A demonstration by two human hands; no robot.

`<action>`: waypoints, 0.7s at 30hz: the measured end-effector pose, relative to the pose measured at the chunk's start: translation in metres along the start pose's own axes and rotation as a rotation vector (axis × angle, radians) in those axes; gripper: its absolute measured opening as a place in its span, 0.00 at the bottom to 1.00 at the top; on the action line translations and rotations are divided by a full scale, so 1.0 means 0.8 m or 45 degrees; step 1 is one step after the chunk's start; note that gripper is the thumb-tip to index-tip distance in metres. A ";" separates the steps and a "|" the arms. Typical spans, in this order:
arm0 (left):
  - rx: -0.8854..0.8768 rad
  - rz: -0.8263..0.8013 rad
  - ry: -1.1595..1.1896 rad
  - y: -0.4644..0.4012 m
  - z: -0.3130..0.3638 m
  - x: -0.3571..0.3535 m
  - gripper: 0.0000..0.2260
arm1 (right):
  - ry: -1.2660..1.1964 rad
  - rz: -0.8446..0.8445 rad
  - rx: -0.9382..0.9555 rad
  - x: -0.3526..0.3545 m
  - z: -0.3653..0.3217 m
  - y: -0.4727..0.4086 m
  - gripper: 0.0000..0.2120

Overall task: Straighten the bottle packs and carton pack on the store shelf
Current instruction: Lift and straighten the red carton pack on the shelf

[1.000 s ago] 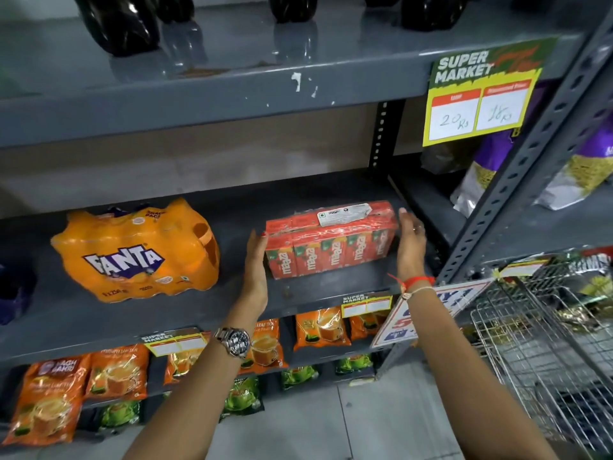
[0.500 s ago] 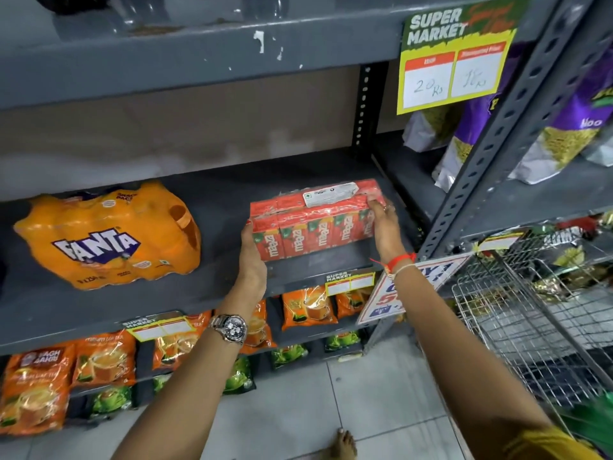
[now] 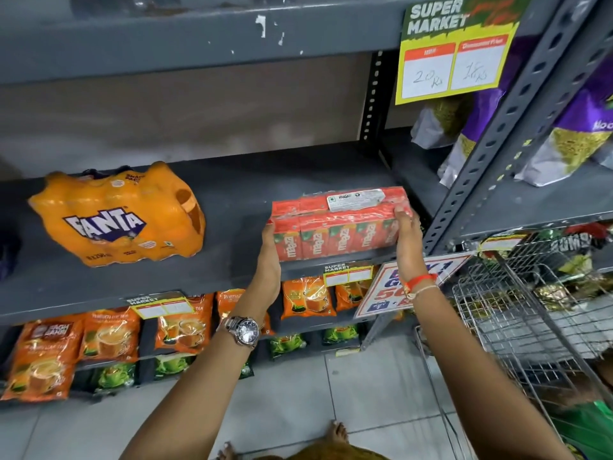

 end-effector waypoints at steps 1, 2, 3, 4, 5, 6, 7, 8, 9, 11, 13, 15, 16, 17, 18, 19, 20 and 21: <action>0.001 0.007 -0.009 0.001 0.000 0.000 0.21 | 0.012 -0.004 0.004 0.000 0.000 -0.002 0.30; -0.001 0.012 -0.015 0.003 -0.001 -0.001 0.21 | 0.017 -0.012 0.012 0.001 -0.001 -0.002 0.31; -0.001 0.017 -0.023 0.006 -0.001 -0.001 0.21 | 0.020 -0.019 0.019 0.001 -0.002 -0.003 0.30; 0.012 0.020 -0.029 0.007 -0.003 0.000 0.21 | 0.016 -0.027 0.031 0.001 -0.002 -0.005 0.30; 0.021 0.018 -0.033 0.009 -0.004 0.000 0.22 | 0.012 -0.026 0.036 0.002 -0.003 -0.006 0.29; 0.029 0.017 -0.037 0.011 -0.005 0.001 0.22 | 0.001 -0.027 0.034 0.001 -0.001 -0.006 0.28; 0.026 0.014 -0.040 0.014 -0.004 0.001 0.22 | -0.005 -0.022 0.036 0.002 -0.001 -0.006 0.28; 0.019 0.017 -0.034 0.015 -0.003 0.002 0.21 | -0.004 -0.018 0.042 0.002 -0.003 -0.005 0.27; 0.013 0.014 -0.042 0.017 0.000 0.002 0.20 | -0.010 -0.014 0.054 0.001 -0.007 -0.003 0.27; 0.003 -0.017 -0.066 0.020 0.006 0.000 0.18 | -0.038 0.019 0.073 0.002 -0.012 0.002 0.25; -0.051 -0.036 -0.047 0.023 0.016 0.006 0.25 | -0.140 0.134 0.120 0.007 -0.015 0.014 0.24; -0.105 -0.004 -0.012 0.021 0.022 0.027 0.34 | -0.324 0.331 0.200 0.016 -0.010 0.042 0.23; -0.115 0.040 0.023 0.023 0.026 0.043 0.34 | -0.374 0.428 0.235 0.017 -0.002 0.060 0.21; -0.131 0.092 0.074 0.027 0.031 0.061 0.31 | -0.391 0.494 0.259 0.011 0.010 0.078 0.18; -0.158 0.152 0.138 0.031 0.035 0.085 0.27 | -0.390 0.517 0.273 -0.003 0.023 0.097 0.14; -0.193 0.220 0.195 0.033 0.034 0.113 0.23 | -0.385 0.513 0.280 -0.020 0.037 0.114 0.11; -0.229 0.286 0.226 0.038 0.036 0.143 0.20 | -0.370 0.476 0.277 -0.044 0.048 0.129 0.10; -0.261 0.357 0.236 0.041 0.036 0.175 0.17 | -0.339 0.427 0.271 -0.071 0.056 0.142 0.10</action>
Point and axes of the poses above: each hand's wrist, its own y-axis away from the middle knuckle, its own x-axis out of the back of the hand, z = x × y, the point moved 10 cm from there along -y, towards the middle knuckle, and after that the axes turned 1 degree about x, right-handed, at the moved point
